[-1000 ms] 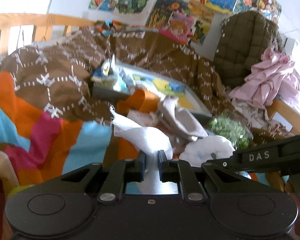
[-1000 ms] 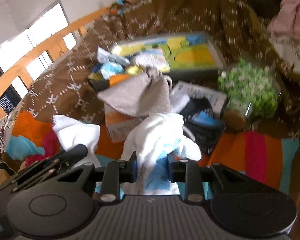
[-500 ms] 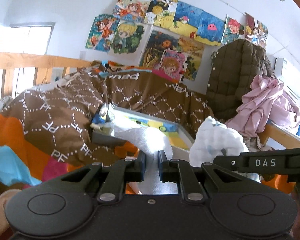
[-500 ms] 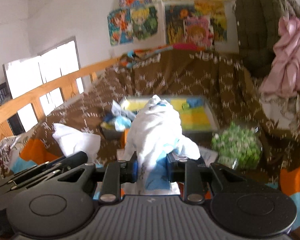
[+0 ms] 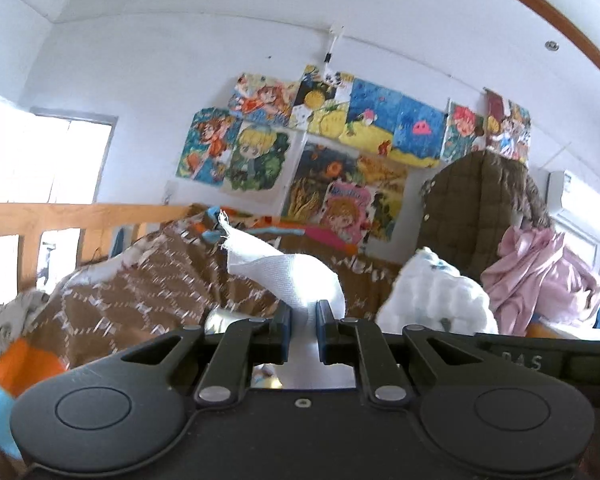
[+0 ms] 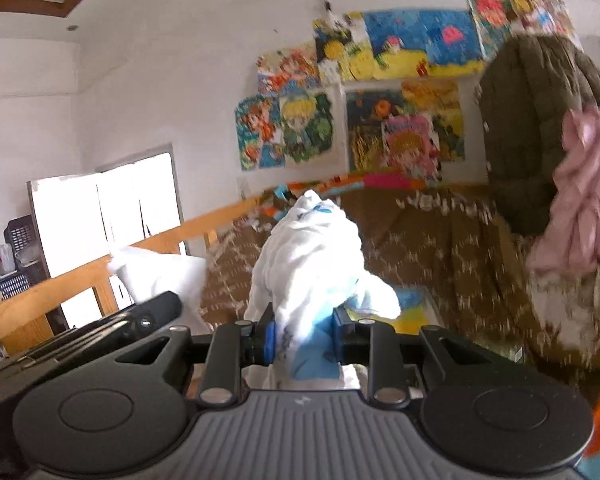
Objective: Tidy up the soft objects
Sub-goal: 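Lift both held white cloths and carry them toward the painted tray, then lower both white cloths into the tray and open both tools, then move both open tools back over the pile of soft items, then reach the right tool toward the grey drawstring pouch while the left tool reaches toward the orange item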
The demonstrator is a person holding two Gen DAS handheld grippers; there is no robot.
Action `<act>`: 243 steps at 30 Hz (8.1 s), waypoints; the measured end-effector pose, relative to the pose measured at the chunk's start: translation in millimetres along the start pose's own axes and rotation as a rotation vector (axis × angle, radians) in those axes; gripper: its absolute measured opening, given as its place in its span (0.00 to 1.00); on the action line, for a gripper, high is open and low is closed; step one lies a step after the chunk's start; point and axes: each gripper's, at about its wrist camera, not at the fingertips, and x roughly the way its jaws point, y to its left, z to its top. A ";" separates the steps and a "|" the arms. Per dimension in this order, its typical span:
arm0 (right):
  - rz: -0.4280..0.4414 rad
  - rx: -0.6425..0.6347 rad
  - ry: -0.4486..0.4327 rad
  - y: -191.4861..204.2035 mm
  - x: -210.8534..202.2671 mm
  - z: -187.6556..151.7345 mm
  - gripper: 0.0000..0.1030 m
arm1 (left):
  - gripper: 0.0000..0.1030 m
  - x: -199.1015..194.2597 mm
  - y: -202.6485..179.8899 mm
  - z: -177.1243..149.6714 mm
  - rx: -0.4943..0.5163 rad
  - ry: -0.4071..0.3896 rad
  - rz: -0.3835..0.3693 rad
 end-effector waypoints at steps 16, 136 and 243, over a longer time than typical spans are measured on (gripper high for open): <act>-0.092 0.041 -0.118 -41.5 95.0 46.4 0.30 | 0.13 93.4 12.7 46.9 -0.012 0.023 -0.031; -0.202 0.170 -0.053 -131.1 96.4 -20.7 1.00 | 0.99 157.4 21.6 5.5 0.102 0.184 0.040; -0.010 -0.240 0.338 -33.2 135.8 -81.2 1.00 | 0.99 159.1 99.8 -78.4 0.011 0.387 -0.050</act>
